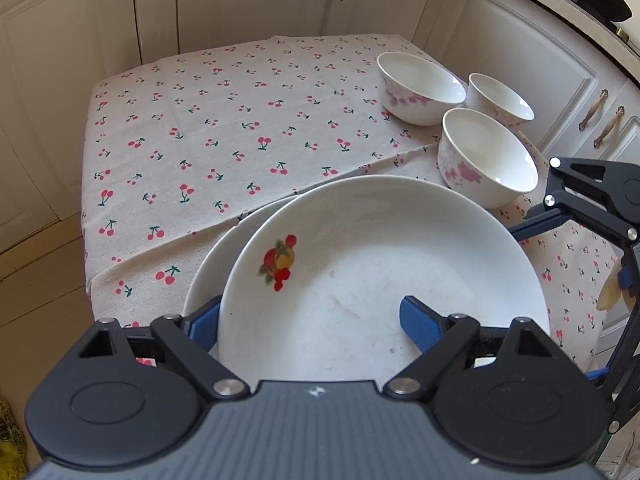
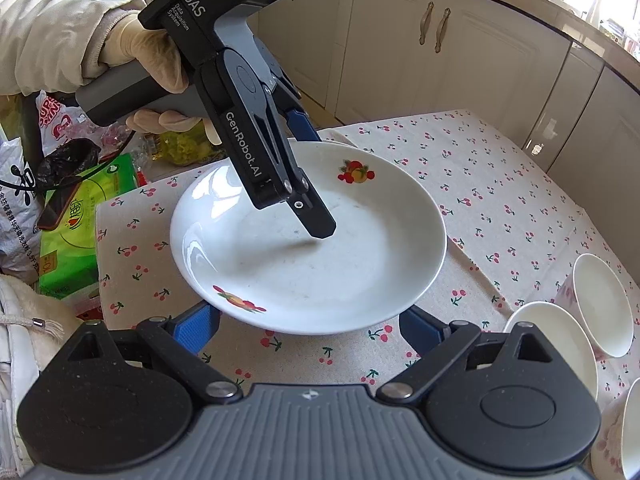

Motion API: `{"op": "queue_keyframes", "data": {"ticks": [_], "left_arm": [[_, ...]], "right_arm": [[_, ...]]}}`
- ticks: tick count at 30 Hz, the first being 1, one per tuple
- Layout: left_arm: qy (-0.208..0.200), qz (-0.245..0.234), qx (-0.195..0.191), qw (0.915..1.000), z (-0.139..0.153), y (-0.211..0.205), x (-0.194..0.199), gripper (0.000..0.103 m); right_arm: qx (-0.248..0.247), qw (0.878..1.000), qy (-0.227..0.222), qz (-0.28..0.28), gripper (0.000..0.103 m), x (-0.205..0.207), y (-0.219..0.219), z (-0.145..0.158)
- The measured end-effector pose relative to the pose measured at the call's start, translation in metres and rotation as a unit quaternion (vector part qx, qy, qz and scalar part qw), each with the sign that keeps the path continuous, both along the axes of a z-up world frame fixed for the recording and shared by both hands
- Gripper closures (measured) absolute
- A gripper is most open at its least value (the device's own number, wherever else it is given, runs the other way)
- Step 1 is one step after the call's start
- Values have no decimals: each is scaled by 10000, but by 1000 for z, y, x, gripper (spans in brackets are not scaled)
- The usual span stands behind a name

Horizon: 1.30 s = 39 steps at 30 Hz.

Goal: Organize plates and bowls
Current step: 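Lower the fruit-decal plate onto the stacked plates and open the left tool, then withdraw the left tool and move it to a white pink-flowered bowl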

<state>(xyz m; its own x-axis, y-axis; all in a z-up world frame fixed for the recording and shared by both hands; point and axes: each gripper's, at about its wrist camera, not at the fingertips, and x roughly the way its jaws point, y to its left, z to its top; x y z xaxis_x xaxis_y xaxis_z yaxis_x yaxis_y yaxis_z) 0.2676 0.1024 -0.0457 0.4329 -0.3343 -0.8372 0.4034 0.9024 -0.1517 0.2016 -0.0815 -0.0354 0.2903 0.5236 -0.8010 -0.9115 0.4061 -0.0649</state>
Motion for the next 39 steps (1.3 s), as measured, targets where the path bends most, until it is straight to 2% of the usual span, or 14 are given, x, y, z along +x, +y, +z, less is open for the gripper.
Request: {"op": "queue_keyframes", "data": {"ticks": [25, 39], "left_arm": [[-226, -49, 65, 9997, 8, 5, -2, 12], [-528, 36, 278, 9982, 14, 11, -8, 11]], "right_arm": [[-144, 9998, -158, 15, 3, 0, 4, 1], [-54, 9990, -320, -320, 0, -7, -13, 7]]}}
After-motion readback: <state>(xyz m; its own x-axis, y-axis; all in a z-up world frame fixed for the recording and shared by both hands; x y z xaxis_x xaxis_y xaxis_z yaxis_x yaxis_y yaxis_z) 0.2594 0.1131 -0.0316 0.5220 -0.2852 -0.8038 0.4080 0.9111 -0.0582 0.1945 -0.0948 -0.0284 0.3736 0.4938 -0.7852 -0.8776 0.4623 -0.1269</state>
